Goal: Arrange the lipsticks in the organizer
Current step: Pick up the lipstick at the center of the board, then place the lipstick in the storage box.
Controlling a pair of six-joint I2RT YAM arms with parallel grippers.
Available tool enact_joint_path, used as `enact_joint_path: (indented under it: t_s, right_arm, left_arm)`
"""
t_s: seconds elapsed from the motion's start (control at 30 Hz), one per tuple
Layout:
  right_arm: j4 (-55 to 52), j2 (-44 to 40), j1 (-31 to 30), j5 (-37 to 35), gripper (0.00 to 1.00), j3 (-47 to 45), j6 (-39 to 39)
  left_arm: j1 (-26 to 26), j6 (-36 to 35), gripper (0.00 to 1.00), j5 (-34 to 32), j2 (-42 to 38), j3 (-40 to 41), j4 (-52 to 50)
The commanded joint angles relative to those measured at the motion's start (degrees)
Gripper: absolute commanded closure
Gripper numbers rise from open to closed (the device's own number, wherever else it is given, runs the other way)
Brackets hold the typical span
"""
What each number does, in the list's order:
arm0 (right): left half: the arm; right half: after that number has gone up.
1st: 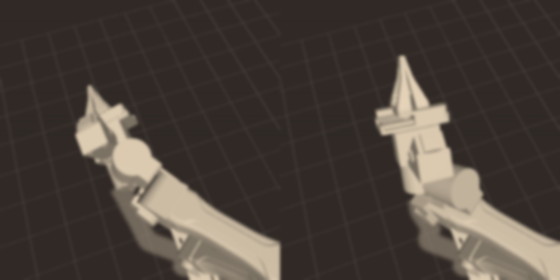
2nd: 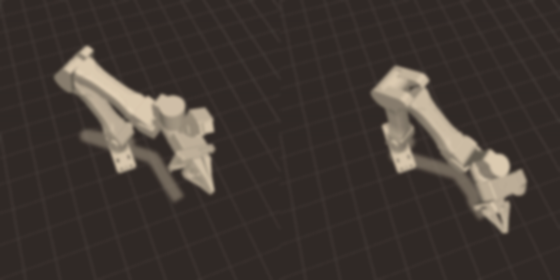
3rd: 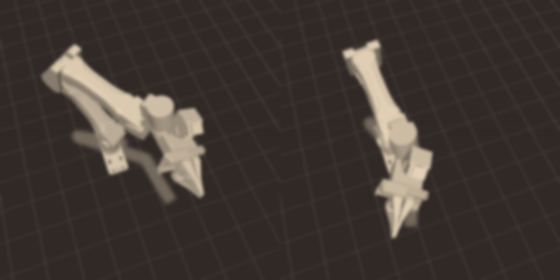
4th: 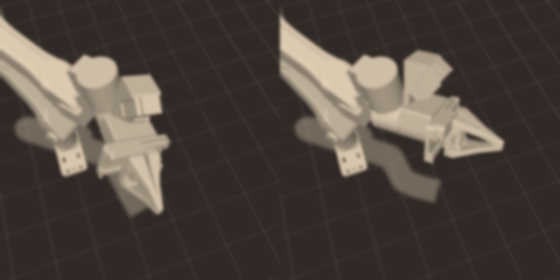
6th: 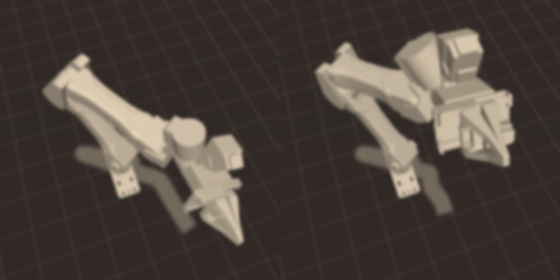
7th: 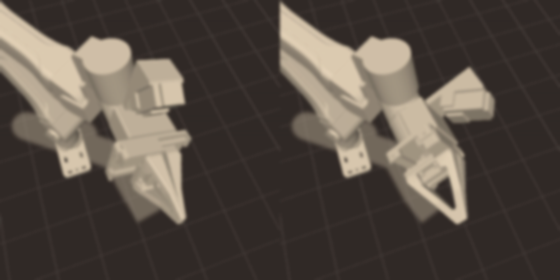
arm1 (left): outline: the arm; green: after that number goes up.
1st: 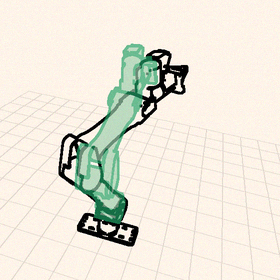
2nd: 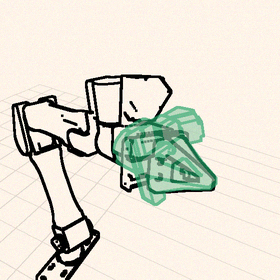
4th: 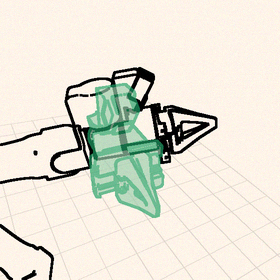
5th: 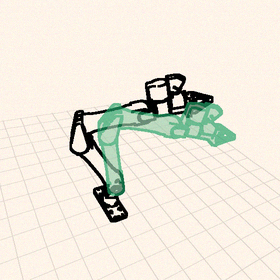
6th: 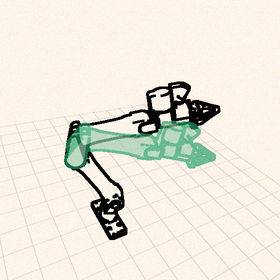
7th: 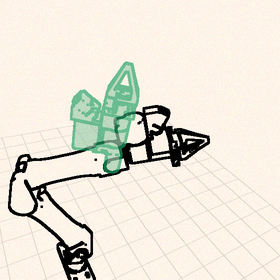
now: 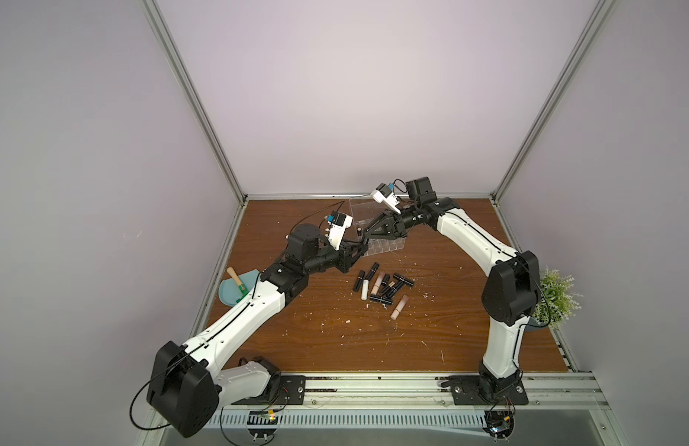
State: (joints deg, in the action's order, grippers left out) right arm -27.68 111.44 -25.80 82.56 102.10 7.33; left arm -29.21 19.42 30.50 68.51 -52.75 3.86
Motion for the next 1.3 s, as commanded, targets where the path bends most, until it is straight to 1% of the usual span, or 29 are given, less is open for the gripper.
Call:
enact_joint_path:
  t_s: [0.0, 0.1, 0.17, 0.2, 0.23, 0.27, 0.33, 0.43, 0.6, 0.67, 0.73, 0.8, 0.9, 0.97, 1.0, 1.13, 1.2, 1.27]
  right_arm:
    - [-0.4, -0.9, -0.3, 1.1, 0.74, 2.0, 0.5]
    - [-0.4, -1.0, -0.3, 1.0, 0.78, 2.0, 0.5]
    - [-0.3, -1.1, -0.3, 0.7, 0.80, 2.1, 0.5]
    - [-0.3, -1.1, -0.3, 0.6, 0.81, 2.1, 0.6]
    - [-0.2, -1.1, -0.3, 0.4, 0.82, 2.2, 0.6]
    - [-0.2, -1.1, -0.2, 0.2, 0.83, 2.1, 0.5]
    - [0.2, -1.1, -0.2, -0.4, 0.85, 2.1, 0.2]
    - [0.7, -1.1, 0.0, -0.8, 0.87, 2.0, -0.5]
    - [2.5, -0.9, 0.4, -4.3, 0.88, 1.5, -2.7]
    - [4.3, -1.1, 0.7, -7.9, 0.88, 0.8, -4.6]
    - [7.8, -1.4, 1.1, -11.8, 0.89, -0.5, -7.9]
    - [9.2, -1.6, 1.3, -15.4, 0.89, -1.0, -9.4]
    - [10.9, -2.4, 1.5, -23.7, 0.87, -1.9, -11.0]
    - [14.8, -3.5, 2.0, -29.5, 0.85, -4.3, -13.6]
    - [16.3, -4.1, 2.1, -33.9, 0.85, -5.4, -14.5]
    - [18.7, -5.3, 2.2, -49.8, 0.86, -8.1, -15.2]
    - [22.2, -6.3, 2.5, -53.7, 0.86, -10.6, -16.5]
    - [27.5, -7.4, 2.9, -55.4, 0.86, -13.9, -18.4]
  left_arm:
    - [0.3, -0.4, 0.80, 0.1, -0.7, -0.3, 1.0]
    - [0.3, -0.4, 0.79, 0.1, -0.7, -0.1, 1.0]
    - [0.3, -0.4, 0.74, 0.1, -0.6, -0.1, 0.9]
    - [0.3, -0.5, 0.68, 0.1, -0.5, -0.2, 0.7]
    - [0.3, -0.4, 0.59, 0.0, -0.6, -0.2, 0.6]
    - [0.2, -0.4, 0.53, -0.2, -0.7, -0.2, 0.6]
    - [0.3, -0.4, 0.44, -0.7, -1.1, -0.1, 0.6]
    - [0.3, -0.3, 0.38, -1.9, -1.8, 0.0, 0.4]
    - [0.3, -0.4, 0.37, -5.5, -3.7, 0.4, -0.2]
    - [0.3, -0.4, 0.37, -7.8, -4.8, 0.9, -0.4]
    - [0.3, -0.5, 0.38, -11.2, -6.3, 1.7, -0.7]
    - [0.3, -0.5, 0.39, -14.4, -7.5, 3.5, 0.0]
    - [0.3, -0.2, 0.39, -17.9, -8.7, 7.4, 2.0]
    - [0.3, -0.3, 0.39, -19.3, -8.7, 9.9, 3.2]
    - [0.3, -0.6, 0.39, -19.9, -8.5, 10.8, 3.3]
    - [0.3, -1.1, 0.40, -21.7, -6.8, 12.2, 3.5]
    - [0.3, -1.0, 0.40, -21.5, -6.2, 12.6, 4.4]
    - [0.3, -1.1, 0.40, -21.4, -5.6, 12.9, 4.9]
